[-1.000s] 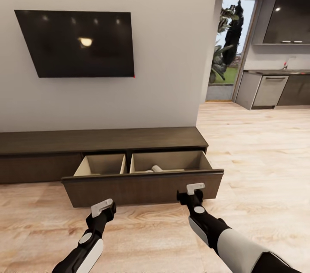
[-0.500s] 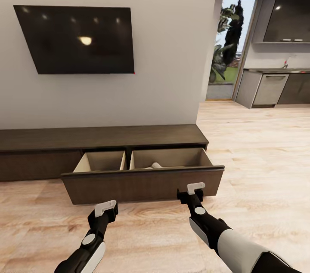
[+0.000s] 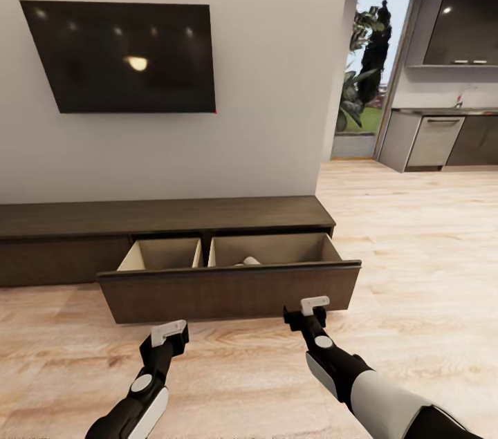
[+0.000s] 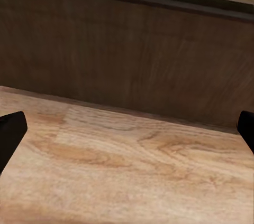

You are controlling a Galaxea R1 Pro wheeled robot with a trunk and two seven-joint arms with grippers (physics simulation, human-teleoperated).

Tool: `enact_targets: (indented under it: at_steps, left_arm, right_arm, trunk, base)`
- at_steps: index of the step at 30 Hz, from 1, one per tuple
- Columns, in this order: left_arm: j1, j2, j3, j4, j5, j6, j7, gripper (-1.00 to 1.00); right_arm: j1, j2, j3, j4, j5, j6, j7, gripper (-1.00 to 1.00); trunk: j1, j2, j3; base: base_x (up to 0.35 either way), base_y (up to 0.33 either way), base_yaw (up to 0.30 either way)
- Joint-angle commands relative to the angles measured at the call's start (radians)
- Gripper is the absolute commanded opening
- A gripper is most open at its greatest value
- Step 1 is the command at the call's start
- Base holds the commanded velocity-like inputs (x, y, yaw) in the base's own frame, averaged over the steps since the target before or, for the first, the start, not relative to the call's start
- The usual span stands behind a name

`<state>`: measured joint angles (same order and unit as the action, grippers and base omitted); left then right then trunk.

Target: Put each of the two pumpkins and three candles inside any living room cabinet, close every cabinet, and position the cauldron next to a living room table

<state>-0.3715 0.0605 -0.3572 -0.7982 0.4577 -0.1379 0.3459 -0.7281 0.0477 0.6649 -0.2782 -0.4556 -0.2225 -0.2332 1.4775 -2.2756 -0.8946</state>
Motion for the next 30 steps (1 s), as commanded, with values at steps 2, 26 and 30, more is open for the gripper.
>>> enact_targets:
  at_steps: [2, 26, 30]
  left_arm:
    - [-0.001, 0.004, -0.007, -0.006, 0.009, -0.007, 0.009, 1.0]
    - [0.0, 0.009, -0.002, -0.057, 0.009, -0.008, 0.01, 1.0]
    - [0.0, 0.009, -0.002, -0.058, 0.009, -0.008, 0.01, 1.0]
  right_arm:
    - [-0.001, 0.0, 0.009, 0.005, -0.009, -0.032, -0.005, 1.0]
    - [-0.001, 0.001, 0.006, 0.079, -0.011, -0.066, 0.094, 1.0]
    - [-0.001, 0.001, 0.006, 0.079, -0.011, -0.066, 0.094, 1.0]
  trunk:
    - [0.008, -0.015, -0.007]
    - [0.1, -0.183, -0.082]
    - [0.115, -0.211, -0.095]
  base:
    - [0.0, 0.0, 0.0]
    - [0.0, 0.0, 0.0]
    - [0.0, 0.0, 0.0]
